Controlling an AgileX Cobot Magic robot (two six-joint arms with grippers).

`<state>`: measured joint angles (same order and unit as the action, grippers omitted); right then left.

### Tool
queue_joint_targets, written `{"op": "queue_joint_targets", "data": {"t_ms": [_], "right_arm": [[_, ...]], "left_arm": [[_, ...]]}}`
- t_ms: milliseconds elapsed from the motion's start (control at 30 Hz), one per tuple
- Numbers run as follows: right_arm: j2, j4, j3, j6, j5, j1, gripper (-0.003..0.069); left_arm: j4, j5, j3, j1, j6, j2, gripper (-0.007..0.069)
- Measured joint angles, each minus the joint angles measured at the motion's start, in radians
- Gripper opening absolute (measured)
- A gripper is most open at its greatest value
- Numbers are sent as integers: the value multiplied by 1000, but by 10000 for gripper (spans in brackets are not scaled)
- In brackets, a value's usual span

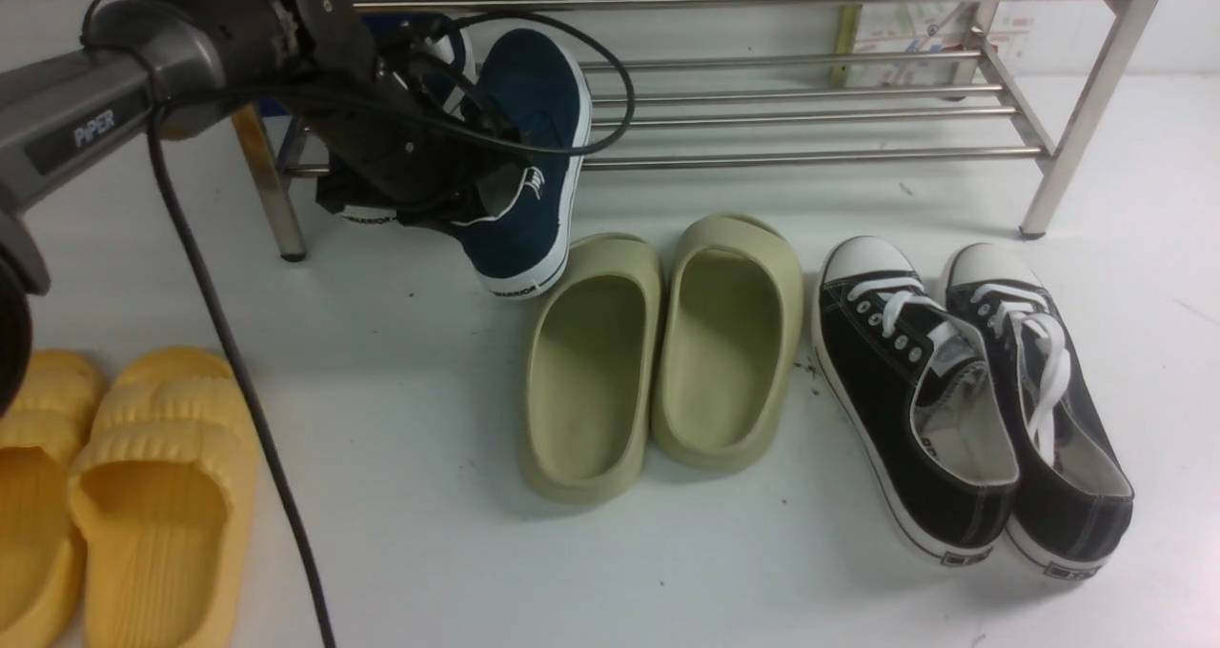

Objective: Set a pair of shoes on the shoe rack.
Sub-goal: Use the left arm to put a shoe into the shoe rack

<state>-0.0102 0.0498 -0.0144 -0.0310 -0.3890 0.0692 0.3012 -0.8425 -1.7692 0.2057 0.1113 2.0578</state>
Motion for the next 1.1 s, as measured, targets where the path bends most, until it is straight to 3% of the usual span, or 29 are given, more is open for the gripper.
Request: {"op": "queue_joint_targets", "data": {"t_ms": [400,767,967,1100], "right_arm": [[0,0,0,0,0,0,239],[0,0,0,0,0,0,239],[0,0,0,0,0,0,239],[0,0,0,0,0,0,239]], "left_arm": [[-119,46,-84,0,97,67,-1],[-127,85,-85,0,98,76,20],[-124,95,-90,0,98,70,114],[-108,94,-98,0,98,48,220]]}}
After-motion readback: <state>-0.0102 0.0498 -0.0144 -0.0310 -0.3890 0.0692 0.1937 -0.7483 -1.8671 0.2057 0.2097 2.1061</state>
